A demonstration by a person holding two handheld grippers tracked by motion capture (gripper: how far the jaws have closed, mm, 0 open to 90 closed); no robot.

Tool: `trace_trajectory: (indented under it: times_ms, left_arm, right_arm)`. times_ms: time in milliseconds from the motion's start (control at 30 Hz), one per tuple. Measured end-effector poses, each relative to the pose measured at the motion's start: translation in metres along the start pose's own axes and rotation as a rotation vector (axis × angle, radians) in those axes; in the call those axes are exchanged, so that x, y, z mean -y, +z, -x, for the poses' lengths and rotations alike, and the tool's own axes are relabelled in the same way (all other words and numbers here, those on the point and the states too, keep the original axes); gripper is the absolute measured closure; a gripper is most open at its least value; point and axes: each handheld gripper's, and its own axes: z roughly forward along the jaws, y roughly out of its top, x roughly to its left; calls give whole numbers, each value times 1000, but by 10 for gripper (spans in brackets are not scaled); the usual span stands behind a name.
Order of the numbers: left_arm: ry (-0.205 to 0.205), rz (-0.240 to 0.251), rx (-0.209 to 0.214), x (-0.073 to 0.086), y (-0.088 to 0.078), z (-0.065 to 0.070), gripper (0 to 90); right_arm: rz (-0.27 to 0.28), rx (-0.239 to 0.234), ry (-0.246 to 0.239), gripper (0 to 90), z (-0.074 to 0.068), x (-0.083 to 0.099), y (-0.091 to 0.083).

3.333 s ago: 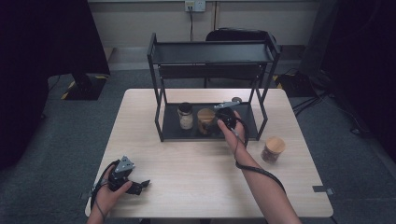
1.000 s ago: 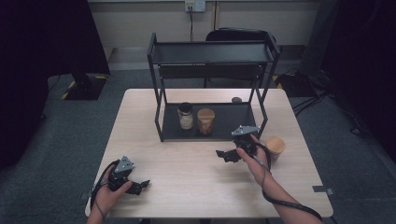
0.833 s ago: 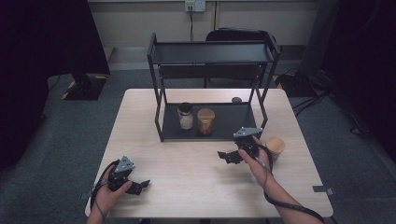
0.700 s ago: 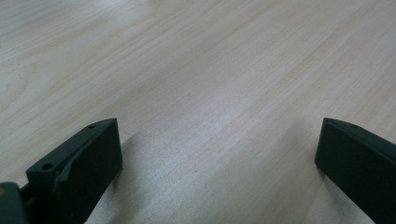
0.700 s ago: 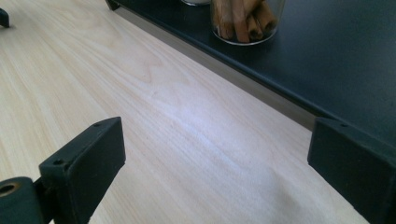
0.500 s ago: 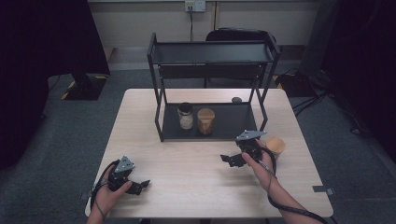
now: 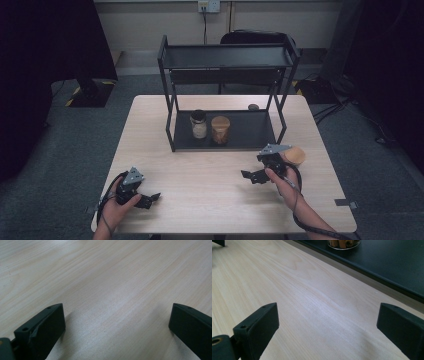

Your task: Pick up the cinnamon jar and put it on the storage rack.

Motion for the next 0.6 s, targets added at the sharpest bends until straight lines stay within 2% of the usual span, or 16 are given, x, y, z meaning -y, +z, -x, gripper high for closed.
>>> trace_trajectory:
  times_ms: [600]
  left_arm:
    - [0, 0, 0, 0, 0, 0, 1]
  right_arm:
    - [-5, -13, -4, 29, 0, 16, -14]
